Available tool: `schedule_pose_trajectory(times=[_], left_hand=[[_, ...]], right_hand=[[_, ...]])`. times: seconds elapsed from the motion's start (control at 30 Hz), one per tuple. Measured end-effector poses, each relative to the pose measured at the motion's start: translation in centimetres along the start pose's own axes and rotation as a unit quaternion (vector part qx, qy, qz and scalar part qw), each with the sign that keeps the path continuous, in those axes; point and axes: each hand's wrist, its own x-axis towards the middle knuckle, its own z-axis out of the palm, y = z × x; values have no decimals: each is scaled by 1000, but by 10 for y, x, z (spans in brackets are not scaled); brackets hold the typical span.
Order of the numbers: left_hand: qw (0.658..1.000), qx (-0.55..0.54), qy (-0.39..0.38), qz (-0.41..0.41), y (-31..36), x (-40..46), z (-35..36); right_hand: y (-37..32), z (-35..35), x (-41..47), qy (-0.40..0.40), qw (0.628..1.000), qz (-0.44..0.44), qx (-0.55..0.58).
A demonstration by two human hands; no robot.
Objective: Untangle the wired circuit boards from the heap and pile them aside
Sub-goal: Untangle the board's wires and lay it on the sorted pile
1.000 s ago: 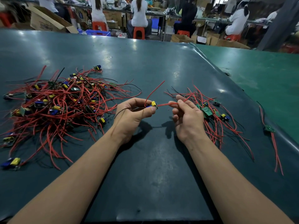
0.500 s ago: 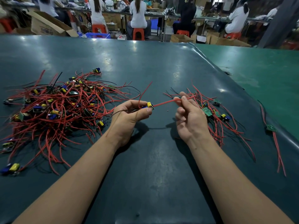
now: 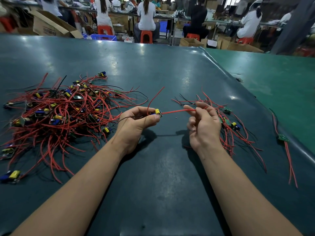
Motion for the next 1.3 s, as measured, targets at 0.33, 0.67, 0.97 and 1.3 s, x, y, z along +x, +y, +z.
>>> schedule_pose_trajectory(times=[0.33,0.67,0.97,1.3], left_hand=[[1000,0,-5,-4,-1,1,0],[997,-71,22,0,5,1,4],[988,-143,58,-27,13,2,1],[997,55,-35,-40,2,-11,12]], right_hand=[[-7,-1,-2,9,995,71,63],[-4,-3,3,31,999,15,7],[11,-8,-7,-90,819,-199,-530],[8,10,-27,-249,935,10,-250]])
